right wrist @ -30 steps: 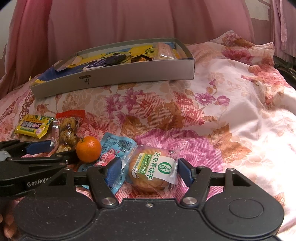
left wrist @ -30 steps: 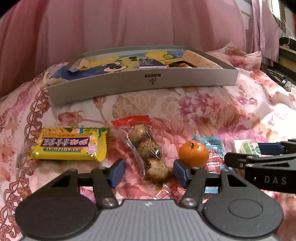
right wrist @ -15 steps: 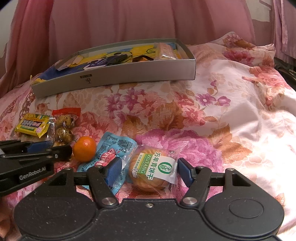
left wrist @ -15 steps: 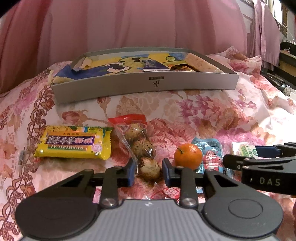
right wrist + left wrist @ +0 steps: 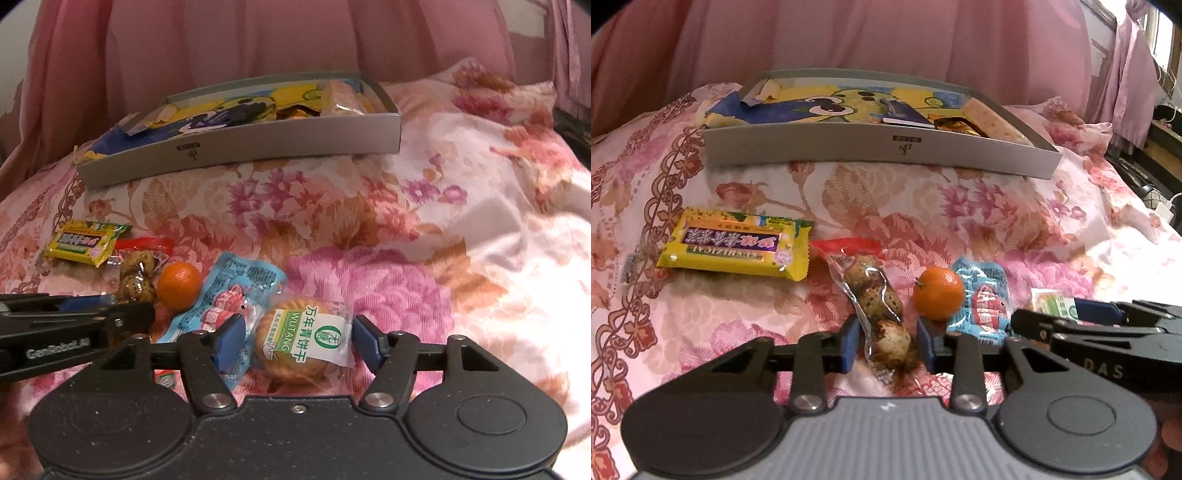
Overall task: Organize snacks
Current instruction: 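Lift the pastry with the right gripper while the left gripper lifts the quail-egg bag toward the tray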
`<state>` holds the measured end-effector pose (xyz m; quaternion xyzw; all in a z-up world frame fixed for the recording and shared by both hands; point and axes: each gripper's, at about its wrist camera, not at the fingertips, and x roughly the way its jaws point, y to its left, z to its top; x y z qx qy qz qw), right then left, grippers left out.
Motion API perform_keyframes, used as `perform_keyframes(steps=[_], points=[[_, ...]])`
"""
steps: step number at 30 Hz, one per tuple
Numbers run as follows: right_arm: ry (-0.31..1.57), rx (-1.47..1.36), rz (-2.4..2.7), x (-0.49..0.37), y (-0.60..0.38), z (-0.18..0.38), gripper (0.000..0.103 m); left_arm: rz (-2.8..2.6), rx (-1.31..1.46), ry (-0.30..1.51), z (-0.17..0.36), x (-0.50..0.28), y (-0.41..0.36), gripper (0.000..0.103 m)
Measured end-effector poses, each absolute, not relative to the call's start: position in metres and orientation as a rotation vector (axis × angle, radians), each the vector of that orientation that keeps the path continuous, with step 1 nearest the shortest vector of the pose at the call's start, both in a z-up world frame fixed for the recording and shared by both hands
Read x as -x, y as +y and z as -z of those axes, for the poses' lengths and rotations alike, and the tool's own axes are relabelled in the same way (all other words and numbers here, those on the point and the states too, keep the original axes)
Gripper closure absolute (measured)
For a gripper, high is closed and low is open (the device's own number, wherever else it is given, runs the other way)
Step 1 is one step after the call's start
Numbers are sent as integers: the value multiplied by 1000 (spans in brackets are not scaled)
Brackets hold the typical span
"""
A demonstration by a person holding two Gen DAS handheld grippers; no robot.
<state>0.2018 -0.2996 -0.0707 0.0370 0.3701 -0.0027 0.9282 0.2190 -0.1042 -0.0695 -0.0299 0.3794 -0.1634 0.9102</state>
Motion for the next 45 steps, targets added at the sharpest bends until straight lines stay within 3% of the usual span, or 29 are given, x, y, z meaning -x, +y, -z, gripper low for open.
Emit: perform_keyframes(steps=[3,8,11,30,45], points=[[779,-101,4,-200,-299,73,36,336,39,774,71,-220,-107,60],[791,-143,10,-192,-297,74,44,329,27,774,72,-216,-110,73],[781,-102,19,-187,-290,72,49,337,50,800,69,-212,-106,74],[715,14,-20,-120,-267,50,53,349,252,949,53,-141,-75,76],[585,-95,-12,-108,-280,26,52,303,223,910,47,-109,-69,79]])
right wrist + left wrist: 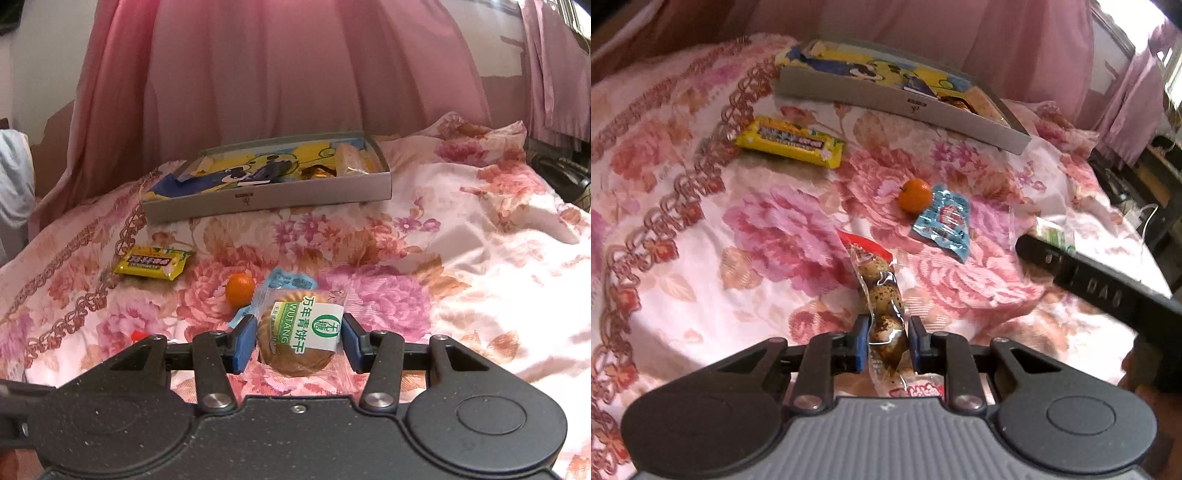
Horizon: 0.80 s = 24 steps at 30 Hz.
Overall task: Organize snacks
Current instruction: 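Lift the pastry with the right gripper while the left gripper lifts the quail-egg bag toward the tray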
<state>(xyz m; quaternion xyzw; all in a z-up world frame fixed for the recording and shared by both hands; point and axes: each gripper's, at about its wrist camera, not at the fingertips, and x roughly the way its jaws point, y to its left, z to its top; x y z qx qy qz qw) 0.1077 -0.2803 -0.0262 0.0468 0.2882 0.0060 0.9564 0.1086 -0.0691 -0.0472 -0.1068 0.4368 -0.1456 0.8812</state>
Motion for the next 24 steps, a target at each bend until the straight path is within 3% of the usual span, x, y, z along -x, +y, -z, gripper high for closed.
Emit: perform_keyframes(steps=[7,12,15,17,20,24], points=[[586,-142,-18,-117,-286,24,52,286,116,908,48,-116,-83,75],[585,-160,-24,-119,-289,23,52,241,151,934,55,-135,-79,60],[580,-166,-27,-120,-290,23,52,234,135,949,60,-144,-83,62],[581,-162,-31,-121,-289,23,52,239,124,954,60,-145,-86,69],[582,-154,-40,-122,-286,23,52,235,120,949,58,-143,-88,73],[573,-144,-53,-124,-283,23,52,245,132,936,54,-137,-85,74]])
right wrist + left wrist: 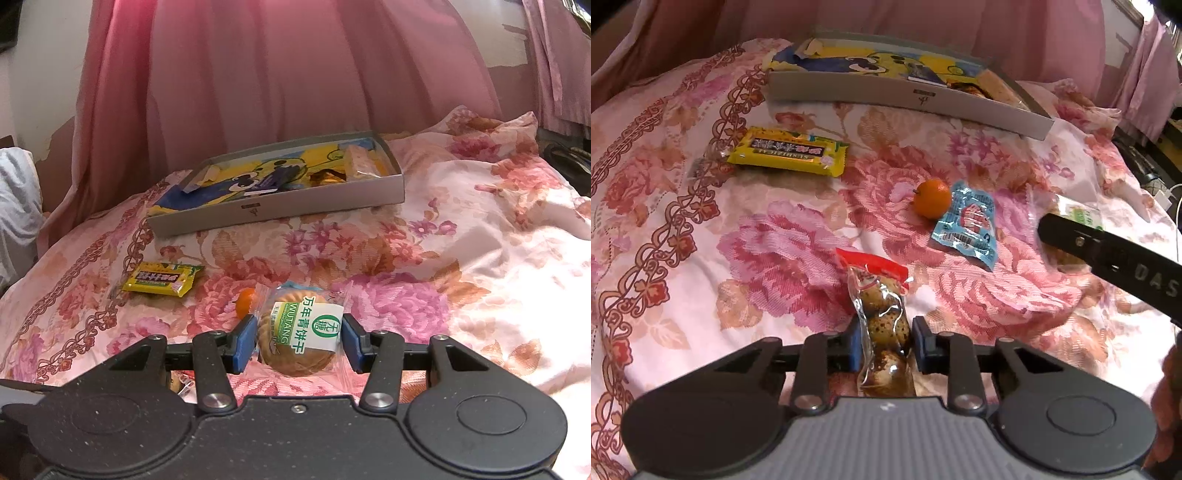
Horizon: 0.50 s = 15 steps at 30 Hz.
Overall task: Organize snacks
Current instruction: 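Lift the pastry with the right gripper while the left gripper lifts the quail-egg bag toward the tray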
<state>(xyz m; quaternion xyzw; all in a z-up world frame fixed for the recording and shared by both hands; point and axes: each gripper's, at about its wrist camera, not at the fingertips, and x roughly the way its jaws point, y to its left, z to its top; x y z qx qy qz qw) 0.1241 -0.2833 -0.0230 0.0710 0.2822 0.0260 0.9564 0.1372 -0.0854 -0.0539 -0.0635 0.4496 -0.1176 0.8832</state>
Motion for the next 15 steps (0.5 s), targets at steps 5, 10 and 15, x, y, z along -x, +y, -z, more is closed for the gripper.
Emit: perform_keyframes(steps=[5,10,15], points=[[549,-132,-64,-128,-281,22,52,253,149,901,46,-133,-85,76],[525,-127,-66,-133,-282,21,52,267,215,866,36,-137,-80,76],[482,-135,-61,-141,-287,19,52,299,234,823,24,-155,-80,76]])
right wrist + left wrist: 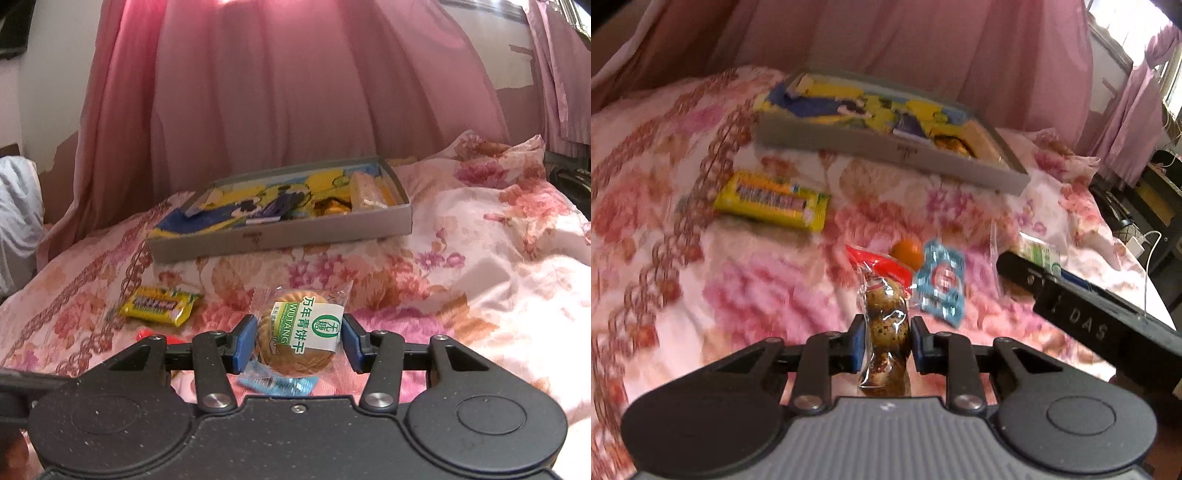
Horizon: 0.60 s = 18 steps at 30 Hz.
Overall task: Organize snacks
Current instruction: 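Lift the pastry with the right gripper while the left gripper lifts the quail-egg bag toward the tray, then lower the pastry and quail-egg bag into the grey tray and open both grippers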
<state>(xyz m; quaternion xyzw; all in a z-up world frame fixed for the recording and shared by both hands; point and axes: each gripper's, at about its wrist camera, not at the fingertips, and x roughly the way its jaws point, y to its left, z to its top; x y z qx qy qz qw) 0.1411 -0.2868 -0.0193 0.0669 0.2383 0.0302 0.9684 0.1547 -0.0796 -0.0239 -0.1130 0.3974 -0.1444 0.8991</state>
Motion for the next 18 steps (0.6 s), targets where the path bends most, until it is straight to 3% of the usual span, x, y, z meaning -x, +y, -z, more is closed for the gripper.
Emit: perform_keyframes(steps=[18], points=[[296,-195,-50,-211,-304,8,52,259,222,609,-43,-269,-87,76]])
